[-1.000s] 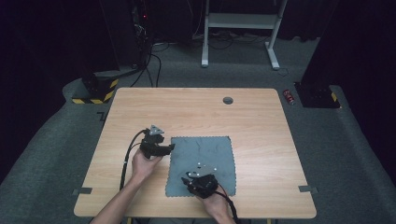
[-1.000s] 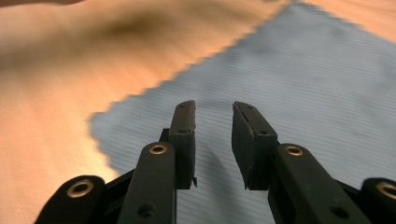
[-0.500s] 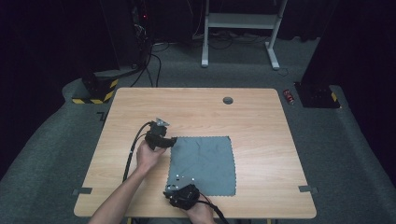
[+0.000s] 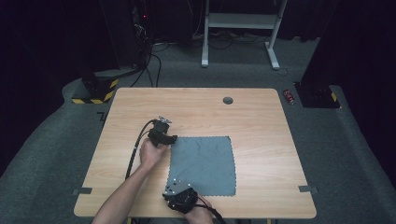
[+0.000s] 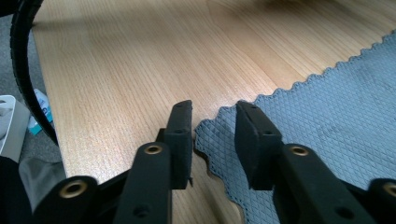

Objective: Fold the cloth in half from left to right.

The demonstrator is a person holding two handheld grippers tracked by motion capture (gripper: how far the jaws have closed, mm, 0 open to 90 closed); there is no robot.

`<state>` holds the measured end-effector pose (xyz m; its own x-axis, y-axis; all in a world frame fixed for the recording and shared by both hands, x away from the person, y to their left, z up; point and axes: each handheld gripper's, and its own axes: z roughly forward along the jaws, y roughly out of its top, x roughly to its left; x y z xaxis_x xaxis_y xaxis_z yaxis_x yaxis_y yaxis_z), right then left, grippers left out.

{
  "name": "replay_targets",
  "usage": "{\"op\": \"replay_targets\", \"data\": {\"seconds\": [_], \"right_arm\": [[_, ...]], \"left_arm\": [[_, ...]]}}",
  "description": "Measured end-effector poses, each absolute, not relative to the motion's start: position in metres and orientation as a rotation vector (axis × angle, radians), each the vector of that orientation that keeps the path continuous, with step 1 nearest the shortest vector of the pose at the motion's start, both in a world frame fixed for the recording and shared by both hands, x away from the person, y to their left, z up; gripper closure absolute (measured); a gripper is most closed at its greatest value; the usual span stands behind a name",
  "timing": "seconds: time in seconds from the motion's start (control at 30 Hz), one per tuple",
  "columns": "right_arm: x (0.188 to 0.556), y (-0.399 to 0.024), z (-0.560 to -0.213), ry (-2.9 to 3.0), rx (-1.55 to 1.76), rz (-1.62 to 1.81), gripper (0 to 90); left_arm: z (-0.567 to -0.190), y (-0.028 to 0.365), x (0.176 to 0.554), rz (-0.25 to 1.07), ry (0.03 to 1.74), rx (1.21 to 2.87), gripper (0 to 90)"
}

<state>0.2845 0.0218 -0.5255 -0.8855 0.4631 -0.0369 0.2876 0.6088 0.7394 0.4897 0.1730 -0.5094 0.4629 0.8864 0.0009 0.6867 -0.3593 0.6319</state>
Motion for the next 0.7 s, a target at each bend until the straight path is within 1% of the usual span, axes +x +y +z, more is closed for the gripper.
{"op": "replay_targets", "data": {"seconds": [0.03, 0.17, 0.27, 0.37, 0.57, 0.7], "right_arm": [[0.284, 0.022, -0.525, 2.61, 0.616, 1.134, 70.5], [0.282, 0.021, -0.525, 2.596, 0.612, 1.113, 80.3], [0.281, 0.022, -0.524, 2.586, 0.618, 1.087, 85.9], [0.281, 0.022, -0.523, 2.586, 0.623, 1.069, 88.5], [0.283, 0.021, -0.522, 2.582, 0.625, 1.082, 89.6], [0.284, 0.016, -0.512, 2.549, 0.629, 1.124, 89.7]], "left_arm": [[-0.509, 0.172, 0.489, 0.462, 1.288, 2.156, 50.3], [-0.509, 0.168, 0.484, 0.462, 1.227, 2.172, 70.2], [-0.508, 0.165, 0.484, 0.441, 1.215, 2.187, 79.1], [-0.508, 0.16, 0.483, 0.448, 1.189, 2.213, 86.7], [-0.506, 0.16, 0.484, 0.465, 1.161, 2.238, 89.3], [-0.498, 0.163, 0.489, 0.426, 1.17, 2.208, 89.5]]}}
